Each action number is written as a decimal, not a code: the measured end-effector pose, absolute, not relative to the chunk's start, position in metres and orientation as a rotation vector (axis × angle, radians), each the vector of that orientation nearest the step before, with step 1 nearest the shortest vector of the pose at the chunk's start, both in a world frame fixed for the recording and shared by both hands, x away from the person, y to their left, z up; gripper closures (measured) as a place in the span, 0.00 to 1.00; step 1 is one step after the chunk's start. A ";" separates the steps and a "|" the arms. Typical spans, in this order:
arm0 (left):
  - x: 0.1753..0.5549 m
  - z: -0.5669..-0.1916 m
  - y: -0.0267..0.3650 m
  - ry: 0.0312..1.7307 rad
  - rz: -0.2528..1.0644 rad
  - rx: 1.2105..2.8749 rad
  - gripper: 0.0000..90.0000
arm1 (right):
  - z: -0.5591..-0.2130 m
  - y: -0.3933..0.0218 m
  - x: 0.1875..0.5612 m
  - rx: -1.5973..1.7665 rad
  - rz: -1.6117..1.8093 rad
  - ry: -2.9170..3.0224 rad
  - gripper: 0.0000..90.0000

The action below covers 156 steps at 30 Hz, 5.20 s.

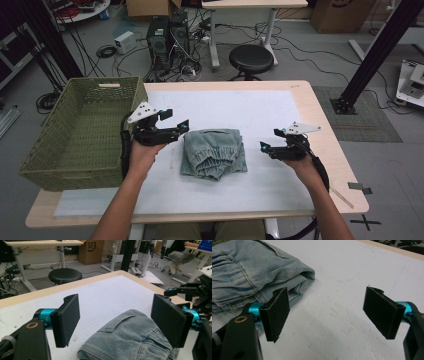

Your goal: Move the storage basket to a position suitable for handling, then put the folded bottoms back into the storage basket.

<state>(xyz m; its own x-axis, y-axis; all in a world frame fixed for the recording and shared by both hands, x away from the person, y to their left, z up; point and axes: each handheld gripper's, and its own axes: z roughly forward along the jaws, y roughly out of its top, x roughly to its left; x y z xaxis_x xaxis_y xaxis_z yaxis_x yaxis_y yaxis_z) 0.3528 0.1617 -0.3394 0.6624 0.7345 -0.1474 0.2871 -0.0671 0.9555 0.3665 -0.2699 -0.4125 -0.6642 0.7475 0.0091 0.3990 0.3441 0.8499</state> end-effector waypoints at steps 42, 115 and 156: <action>0.355 -0.366 0.153 0.950 0.424 1.679 0.26 | -0.404 -0.267 0.365 0.989 1.246 2.224 0.24; 0.359 -0.451 0.136 1.039 0.228 1.772 0.85 | -0.406 -0.272 0.359 1.005 1.254 2.212 0.24; 0.343 -0.357 0.116 0.667 0.342 1.595 0.88 | -0.404 -0.283 0.358 1.034 1.240 2.190 0.24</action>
<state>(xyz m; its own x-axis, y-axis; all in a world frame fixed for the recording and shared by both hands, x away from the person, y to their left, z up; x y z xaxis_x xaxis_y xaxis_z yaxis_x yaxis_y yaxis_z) 0.3435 0.1156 -0.3573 0.7845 0.5984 -0.1628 0.2173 -0.0194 0.9759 0.3583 -0.2825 -0.4044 -0.6369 0.7709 0.0027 0.3988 0.3265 0.8570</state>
